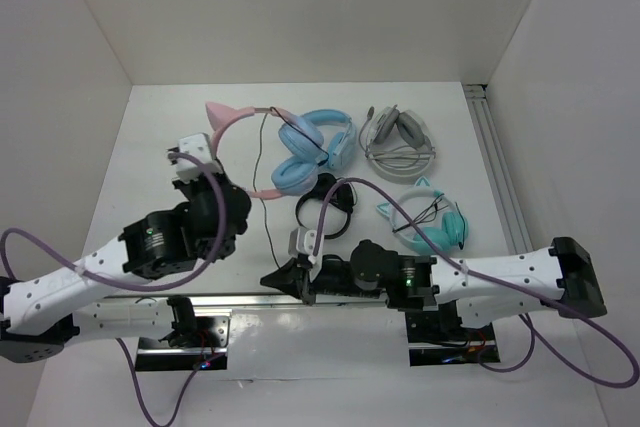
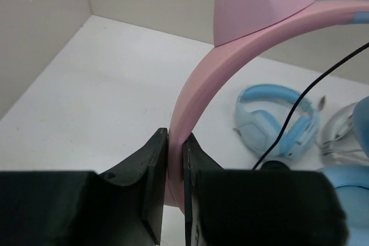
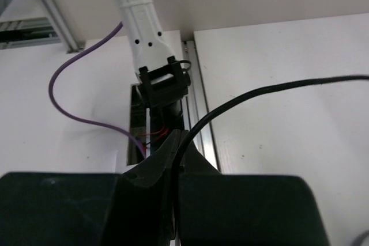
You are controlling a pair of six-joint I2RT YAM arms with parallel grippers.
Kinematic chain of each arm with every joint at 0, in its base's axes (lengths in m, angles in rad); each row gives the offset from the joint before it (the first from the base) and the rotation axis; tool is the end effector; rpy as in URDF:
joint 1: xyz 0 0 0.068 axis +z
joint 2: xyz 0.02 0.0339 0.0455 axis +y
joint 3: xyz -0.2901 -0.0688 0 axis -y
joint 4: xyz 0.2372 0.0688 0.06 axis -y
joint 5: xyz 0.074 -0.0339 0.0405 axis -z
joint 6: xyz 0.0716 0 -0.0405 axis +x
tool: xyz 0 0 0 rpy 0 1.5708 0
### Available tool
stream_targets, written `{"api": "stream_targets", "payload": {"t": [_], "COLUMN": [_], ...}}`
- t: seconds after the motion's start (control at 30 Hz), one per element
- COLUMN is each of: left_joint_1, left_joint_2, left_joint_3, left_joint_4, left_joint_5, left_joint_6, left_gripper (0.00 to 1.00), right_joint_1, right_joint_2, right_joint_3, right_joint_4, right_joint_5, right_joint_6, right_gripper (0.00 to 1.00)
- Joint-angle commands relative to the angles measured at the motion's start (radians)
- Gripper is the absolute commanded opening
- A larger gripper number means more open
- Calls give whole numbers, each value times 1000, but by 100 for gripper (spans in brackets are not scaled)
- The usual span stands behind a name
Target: Wrap the headphones
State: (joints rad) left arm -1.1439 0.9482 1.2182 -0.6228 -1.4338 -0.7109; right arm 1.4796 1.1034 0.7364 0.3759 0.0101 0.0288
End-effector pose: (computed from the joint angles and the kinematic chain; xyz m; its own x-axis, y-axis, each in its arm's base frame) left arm 0.1234 -0.0999 0.4413 0.0616 -0.3507 -0.9345 -0.2908 0.8893 -0.3529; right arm 0.0260 0.2766 0.3447 -0.0278 0.0118 -0.9995 -0.9945 0.1008 0.0289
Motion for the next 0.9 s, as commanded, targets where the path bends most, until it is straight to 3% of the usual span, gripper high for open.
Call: {"api": "stream_targets", "payload": {"t": [0.0,0.2,0.27,0.3,0.4,0.43,0.5,0.57,0.87], "left_joint_1": [6,47,68,78,116,125,125,125,145], "left_joint_2": [-2,-68,-42,-13,130,164,234,245,163], "left_joint_3": [-31,-157,-126,-61,30,44,55,44,-81], "left_joint_4": [173,134,-33,-221,-408,-549,-667,-667,-408], "left_joint_5": [-86,18,64,102,173,182,199,223,381], "left_joint_6": [171,156,0,-162,-300,-434,-569,-587,-301], "left_gripper": [0,0,0,0,0,0,0,0,0], "right_joint_1": [42,62,62,62,62,62,62,62,10], "right_joint_2": [-8,-59,-59,-59,-59,-59,-68,-68,-7], "right_joint_3": [148,302,342,377,429,457,483,527,606], "right_joint_4": [-193,-408,-468,-483,-548,-558,-594,-615,-675], "right_joint_5": [149,261,281,300,341,381,419,478,519], "right_joint_6": [-70,-127,-136,-148,-173,-190,-222,-243,-297], "right_gripper": [0,0,0,0,0,0,0,0,0]}}
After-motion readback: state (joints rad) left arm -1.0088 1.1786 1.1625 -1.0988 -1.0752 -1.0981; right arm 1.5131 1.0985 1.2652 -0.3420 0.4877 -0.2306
